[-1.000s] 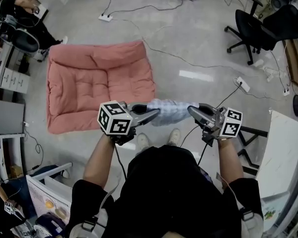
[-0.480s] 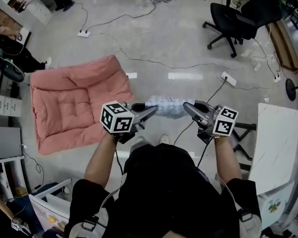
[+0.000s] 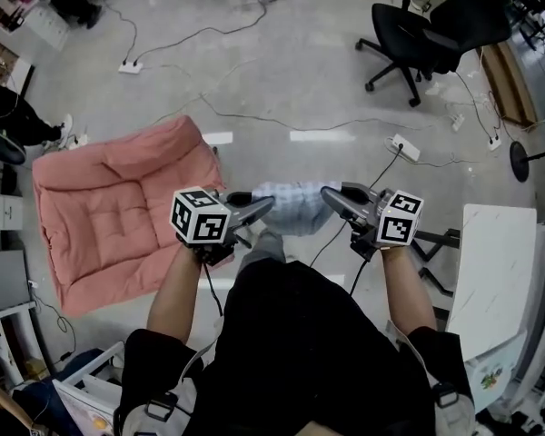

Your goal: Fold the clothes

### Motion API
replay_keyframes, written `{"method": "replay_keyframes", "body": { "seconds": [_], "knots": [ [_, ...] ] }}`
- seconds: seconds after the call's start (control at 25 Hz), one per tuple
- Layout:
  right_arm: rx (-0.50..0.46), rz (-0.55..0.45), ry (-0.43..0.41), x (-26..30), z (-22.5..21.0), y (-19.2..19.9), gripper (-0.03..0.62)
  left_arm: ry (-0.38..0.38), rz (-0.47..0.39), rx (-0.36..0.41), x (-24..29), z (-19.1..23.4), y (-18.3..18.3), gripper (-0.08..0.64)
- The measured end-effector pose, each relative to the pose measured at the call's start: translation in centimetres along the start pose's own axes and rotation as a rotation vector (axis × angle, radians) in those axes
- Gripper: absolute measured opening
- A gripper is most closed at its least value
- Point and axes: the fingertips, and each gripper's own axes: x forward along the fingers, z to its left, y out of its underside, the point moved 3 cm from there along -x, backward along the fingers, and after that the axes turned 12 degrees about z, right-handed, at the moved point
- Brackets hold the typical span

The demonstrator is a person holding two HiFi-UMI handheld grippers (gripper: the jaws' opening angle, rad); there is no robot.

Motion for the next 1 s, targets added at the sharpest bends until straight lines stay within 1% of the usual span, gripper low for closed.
{"method": "replay_keyframes", "body": {
  "seconds": [0.12, 0.24, 0.36, 0.44, 0.6, 0.84, 1.0],
  "knots": [
    [0.008, 0.036, -0.014, 2.9, -2.4, -2.9, 0.017, -0.016, -0.02, -0.018, -1.1, 3.8, -2.1, 0.041],
    [0.0, 0.078, -0.039, 6.4, -4.6, -6.9, 0.017, -0.055, -0.053, -0.03, -3.1, 7.8, -4.9, 0.041],
    [-0.026, 0.127, -0.06, 10.1, -6.6, -10.4, 0.017, -0.098, -0.104, -0.051, -5.7, 11.3, -7.0, 0.041],
    [-0.039, 0.153, -0.078, 12.5, -7.7, -12.4, 0.017, -0.128, -0.15, -0.077, -8.0, 13.4, -7.7, 0.04],
    [-0.076, 0.227, -0.147, 18.4, -8.6, -15.5, 0.017, -0.194, -0.255, -0.145, -13.8, 16.9, -7.2, 0.04],
    [-0.148, 0.386, -0.337, 29.1, -7.1, -18.4, 0.017, -0.379, -0.395, -0.264, -21.5, 19.5, -4.4, 0.04],
    [-0.204, 0.503, -0.455, 35.5, -5.8, -19.0, 0.017, -0.496, -0.479, -0.347, -25.9, 20.3, -1.8, 0.04]
  ]
}}
